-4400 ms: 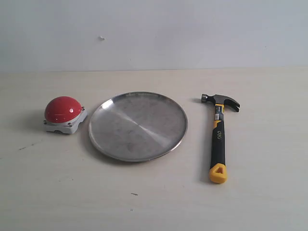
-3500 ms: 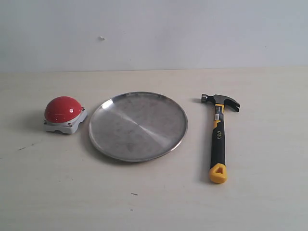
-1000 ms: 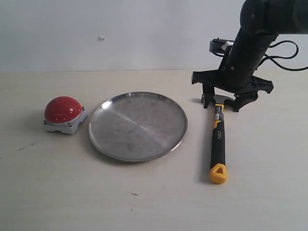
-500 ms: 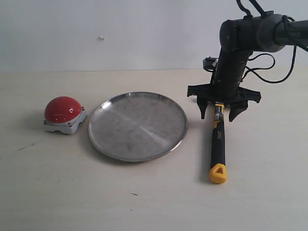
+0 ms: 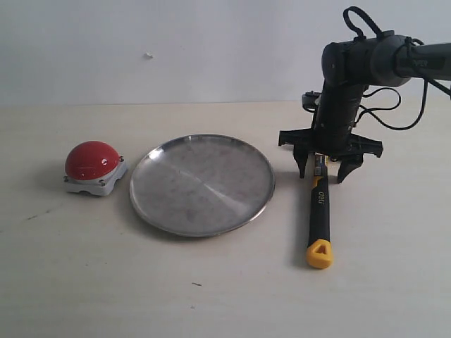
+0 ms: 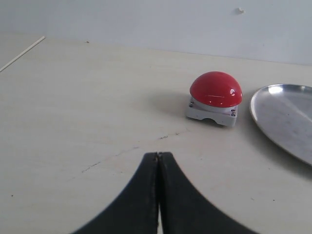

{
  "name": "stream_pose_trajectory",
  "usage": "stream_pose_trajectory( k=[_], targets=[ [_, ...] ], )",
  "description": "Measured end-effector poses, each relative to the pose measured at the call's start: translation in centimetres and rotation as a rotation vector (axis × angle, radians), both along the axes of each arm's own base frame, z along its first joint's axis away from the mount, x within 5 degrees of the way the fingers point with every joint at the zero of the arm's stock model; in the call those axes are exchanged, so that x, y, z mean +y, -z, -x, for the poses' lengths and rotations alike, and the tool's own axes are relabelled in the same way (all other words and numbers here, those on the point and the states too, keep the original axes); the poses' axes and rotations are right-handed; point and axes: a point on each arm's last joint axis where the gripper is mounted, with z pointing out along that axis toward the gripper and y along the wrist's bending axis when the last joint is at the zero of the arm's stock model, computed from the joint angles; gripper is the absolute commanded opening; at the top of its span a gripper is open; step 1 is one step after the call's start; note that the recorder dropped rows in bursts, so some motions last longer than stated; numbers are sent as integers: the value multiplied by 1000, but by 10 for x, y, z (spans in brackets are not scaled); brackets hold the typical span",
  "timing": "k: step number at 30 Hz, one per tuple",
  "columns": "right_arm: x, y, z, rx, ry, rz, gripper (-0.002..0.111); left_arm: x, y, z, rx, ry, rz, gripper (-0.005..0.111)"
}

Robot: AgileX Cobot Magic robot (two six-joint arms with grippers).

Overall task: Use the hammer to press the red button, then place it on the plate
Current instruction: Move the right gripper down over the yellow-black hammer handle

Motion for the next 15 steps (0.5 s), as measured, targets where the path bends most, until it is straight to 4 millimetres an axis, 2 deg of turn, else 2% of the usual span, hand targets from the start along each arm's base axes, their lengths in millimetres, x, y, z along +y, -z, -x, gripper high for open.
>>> stream_pose_trajectory(
  k=[5, 15],
  targets=[
    [-10, 0, -2, -2, 21, 3, 63, 0, 0, 0, 0, 0, 0, 0],
    [-8, 2, -4, -21, 32, -20, 63, 0, 0, 0, 0, 0, 0, 0]
  ],
)
